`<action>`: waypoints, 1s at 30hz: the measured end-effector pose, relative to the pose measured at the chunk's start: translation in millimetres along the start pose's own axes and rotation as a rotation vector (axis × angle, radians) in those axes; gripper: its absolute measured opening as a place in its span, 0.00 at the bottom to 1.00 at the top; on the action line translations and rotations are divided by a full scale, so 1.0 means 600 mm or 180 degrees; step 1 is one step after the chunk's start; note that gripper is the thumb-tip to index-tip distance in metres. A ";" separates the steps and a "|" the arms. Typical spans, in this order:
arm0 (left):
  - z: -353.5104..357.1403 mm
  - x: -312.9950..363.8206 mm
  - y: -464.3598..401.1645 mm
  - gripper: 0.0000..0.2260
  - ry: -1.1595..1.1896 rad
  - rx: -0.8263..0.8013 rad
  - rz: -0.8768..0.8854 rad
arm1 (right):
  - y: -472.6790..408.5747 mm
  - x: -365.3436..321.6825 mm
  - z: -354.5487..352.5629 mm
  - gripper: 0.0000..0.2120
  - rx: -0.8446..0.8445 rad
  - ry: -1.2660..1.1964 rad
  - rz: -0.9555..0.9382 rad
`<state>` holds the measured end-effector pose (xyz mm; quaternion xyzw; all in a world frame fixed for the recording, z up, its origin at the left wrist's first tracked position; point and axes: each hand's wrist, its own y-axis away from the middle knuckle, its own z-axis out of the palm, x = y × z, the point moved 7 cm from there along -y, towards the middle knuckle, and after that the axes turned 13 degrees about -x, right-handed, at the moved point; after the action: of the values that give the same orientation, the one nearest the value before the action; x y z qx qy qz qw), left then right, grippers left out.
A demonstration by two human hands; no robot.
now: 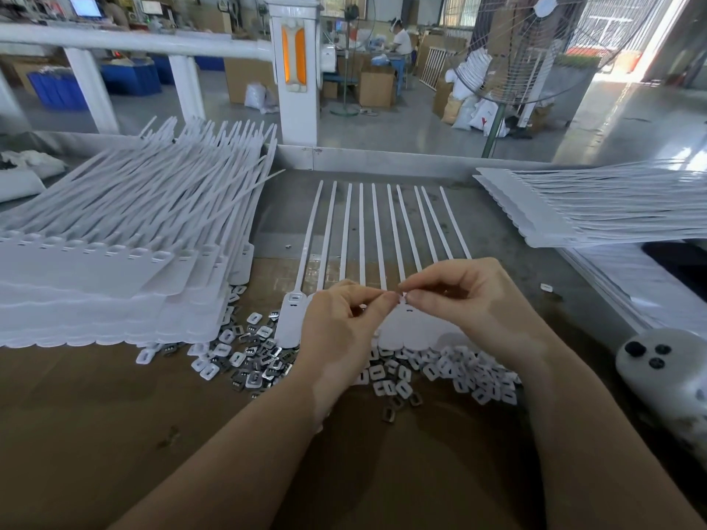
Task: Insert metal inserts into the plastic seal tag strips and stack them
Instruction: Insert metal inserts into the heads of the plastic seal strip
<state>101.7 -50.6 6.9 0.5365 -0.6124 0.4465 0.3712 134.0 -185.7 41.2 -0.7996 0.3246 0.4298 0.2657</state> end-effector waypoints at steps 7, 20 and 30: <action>0.001 -0.002 0.001 0.08 0.0221 -0.0064 -0.0036 | -0.005 0.003 0.012 0.05 -0.0016 -0.0050 -0.0066; 0.015 -0.008 0.003 0.11 -0.1632 -0.0358 0.0002 | 0.024 0.061 -0.085 0.04 0.1337 0.0637 0.0730; 0.017 -0.015 0.003 0.12 -0.1782 -0.0387 0.0106 | 0.031 0.094 -0.083 0.06 0.0863 0.1461 0.1612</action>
<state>101.4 -57.1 -4.8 0.6055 -0.7255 0.2496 0.2117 169.5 -249.1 14.6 -0.7270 0.6174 0.2444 0.1747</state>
